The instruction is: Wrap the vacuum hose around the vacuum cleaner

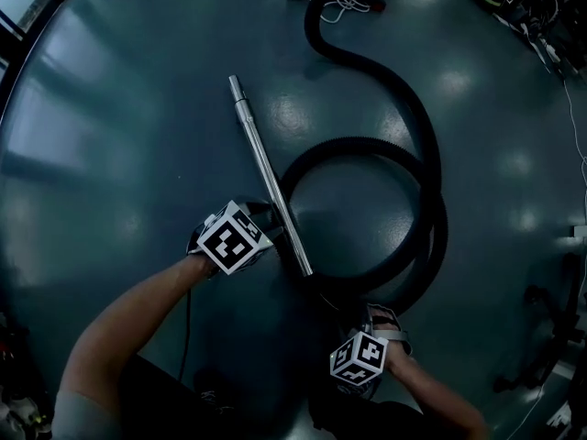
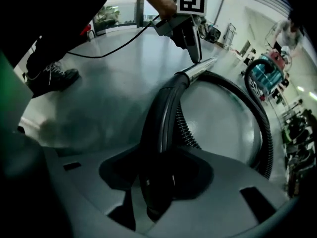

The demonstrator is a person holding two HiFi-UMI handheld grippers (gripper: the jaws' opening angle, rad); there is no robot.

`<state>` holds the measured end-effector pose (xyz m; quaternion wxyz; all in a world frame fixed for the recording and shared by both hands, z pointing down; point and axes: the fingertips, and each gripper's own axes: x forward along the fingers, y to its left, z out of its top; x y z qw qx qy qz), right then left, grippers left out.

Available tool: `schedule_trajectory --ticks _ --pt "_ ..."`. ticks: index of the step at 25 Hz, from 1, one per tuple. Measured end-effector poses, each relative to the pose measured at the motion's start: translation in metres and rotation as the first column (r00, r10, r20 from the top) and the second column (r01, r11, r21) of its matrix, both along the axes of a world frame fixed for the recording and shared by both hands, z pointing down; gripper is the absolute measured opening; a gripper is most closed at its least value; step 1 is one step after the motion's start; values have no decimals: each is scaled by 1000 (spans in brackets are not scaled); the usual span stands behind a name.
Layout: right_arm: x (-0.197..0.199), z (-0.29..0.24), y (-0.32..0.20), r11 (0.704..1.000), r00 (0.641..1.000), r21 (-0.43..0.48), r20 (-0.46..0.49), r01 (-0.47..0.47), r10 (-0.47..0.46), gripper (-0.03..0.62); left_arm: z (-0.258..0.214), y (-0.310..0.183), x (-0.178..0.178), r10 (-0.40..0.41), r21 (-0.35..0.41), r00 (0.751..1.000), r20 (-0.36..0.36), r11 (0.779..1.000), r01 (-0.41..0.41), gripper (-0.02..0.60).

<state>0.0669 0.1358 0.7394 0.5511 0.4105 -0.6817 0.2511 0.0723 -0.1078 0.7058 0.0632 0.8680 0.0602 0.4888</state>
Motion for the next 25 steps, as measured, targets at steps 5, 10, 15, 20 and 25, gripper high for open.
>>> schedule_trajectory --ticks 5,10,15,20,25 --pt "4 2 -2 995 994 -24 44 -99 100 166 -2 -2 25 -61 8 998 -25 998 61 195" --pt "33 7 6 999 999 -14 25 -46 46 166 -3 3 42 -112 -33 991 -77 993 109 195" --pt "46 1 11 999 988 -37 149 -35 40 170 -8 7 55 -243 -117 967 -75 965 233 195" --pt "40 -16 -6 995 935 -49 340 -87 98 199 -5 -5 60 -451 -139 892 1 884 447 198" --pt "41 -24 -17 996 892 -65 445 -54 78 199 -10 -29 76 -554 61 833 -9 831 553 209"
